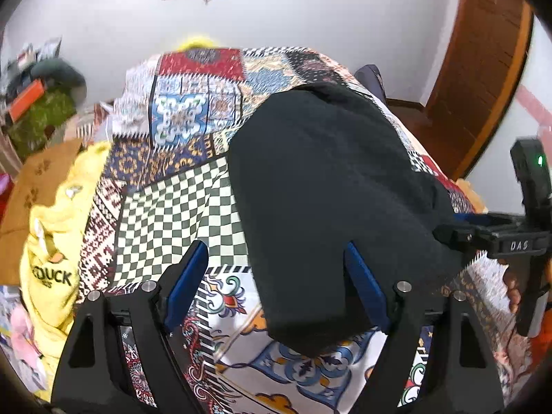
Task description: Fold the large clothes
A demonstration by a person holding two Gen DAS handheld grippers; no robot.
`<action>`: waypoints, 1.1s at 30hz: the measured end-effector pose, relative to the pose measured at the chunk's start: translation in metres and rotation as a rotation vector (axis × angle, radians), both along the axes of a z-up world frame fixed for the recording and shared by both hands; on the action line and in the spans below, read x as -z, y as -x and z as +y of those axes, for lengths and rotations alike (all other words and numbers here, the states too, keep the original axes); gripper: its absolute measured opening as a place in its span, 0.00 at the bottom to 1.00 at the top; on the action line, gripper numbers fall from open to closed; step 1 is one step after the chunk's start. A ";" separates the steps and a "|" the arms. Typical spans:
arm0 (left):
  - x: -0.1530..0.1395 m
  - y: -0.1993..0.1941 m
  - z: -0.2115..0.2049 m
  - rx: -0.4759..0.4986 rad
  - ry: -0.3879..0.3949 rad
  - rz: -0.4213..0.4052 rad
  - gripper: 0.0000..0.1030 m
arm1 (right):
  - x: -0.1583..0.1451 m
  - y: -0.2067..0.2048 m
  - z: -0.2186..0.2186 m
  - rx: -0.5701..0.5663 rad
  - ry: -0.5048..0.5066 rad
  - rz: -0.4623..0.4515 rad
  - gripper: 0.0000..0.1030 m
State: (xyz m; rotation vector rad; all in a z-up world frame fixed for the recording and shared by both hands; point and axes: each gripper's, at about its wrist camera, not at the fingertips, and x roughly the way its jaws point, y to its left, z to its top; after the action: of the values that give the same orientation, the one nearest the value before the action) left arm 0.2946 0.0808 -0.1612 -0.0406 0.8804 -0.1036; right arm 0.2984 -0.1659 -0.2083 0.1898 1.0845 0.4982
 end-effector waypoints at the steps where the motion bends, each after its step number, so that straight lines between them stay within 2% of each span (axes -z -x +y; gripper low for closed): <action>1: 0.003 -0.005 0.007 -0.002 0.032 0.019 0.79 | 0.003 -0.005 -0.001 -0.001 -0.011 0.011 0.93; 5: 0.014 -0.023 0.029 -0.009 0.203 0.073 0.88 | 0.014 -0.020 -0.009 0.019 -0.054 0.050 0.93; 7: 0.022 -0.032 0.037 -0.035 0.278 0.096 0.98 | 0.020 -0.027 -0.013 0.022 -0.083 0.073 0.93; 10: 0.035 -0.046 0.046 -0.047 0.414 0.141 1.00 | 0.032 -0.041 -0.017 0.018 -0.143 0.130 0.94; 13: 0.047 -0.059 0.052 -0.035 0.541 0.181 1.00 | 0.041 -0.049 -0.018 0.007 -0.185 0.153 1.00; 18: 0.061 -0.077 0.046 0.003 0.651 0.228 1.00 | 0.055 -0.060 -0.018 -0.015 -0.276 0.206 1.00; 22: 0.061 -0.083 0.040 0.003 0.628 0.222 1.00 | 0.061 -0.064 -0.018 -0.018 -0.323 0.230 1.00; 25: 0.062 -0.084 0.040 -0.005 0.640 0.233 1.00 | 0.060 -0.062 -0.016 -0.030 -0.341 0.226 0.91; 29: 0.061 -0.082 0.042 -0.005 0.642 0.243 0.98 | 0.053 -0.061 -0.013 -0.038 -0.358 0.218 0.67; 30: 0.059 -0.080 0.041 -0.005 0.632 0.237 0.94 | 0.050 -0.059 -0.013 -0.036 -0.354 0.212 0.58; 33: 0.051 -0.074 0.037 0.000 0.600 0.218 0.86 | 0.041 -0.056 -0.017 -0.024 -0.352 0.203 0.43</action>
State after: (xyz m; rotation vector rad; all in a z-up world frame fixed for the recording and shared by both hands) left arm 0.3682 0.1178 -0.2119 -0.6218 1.0404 -0.3660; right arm 0.3540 -0.1825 -0.2490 0.5461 1.1912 0.7018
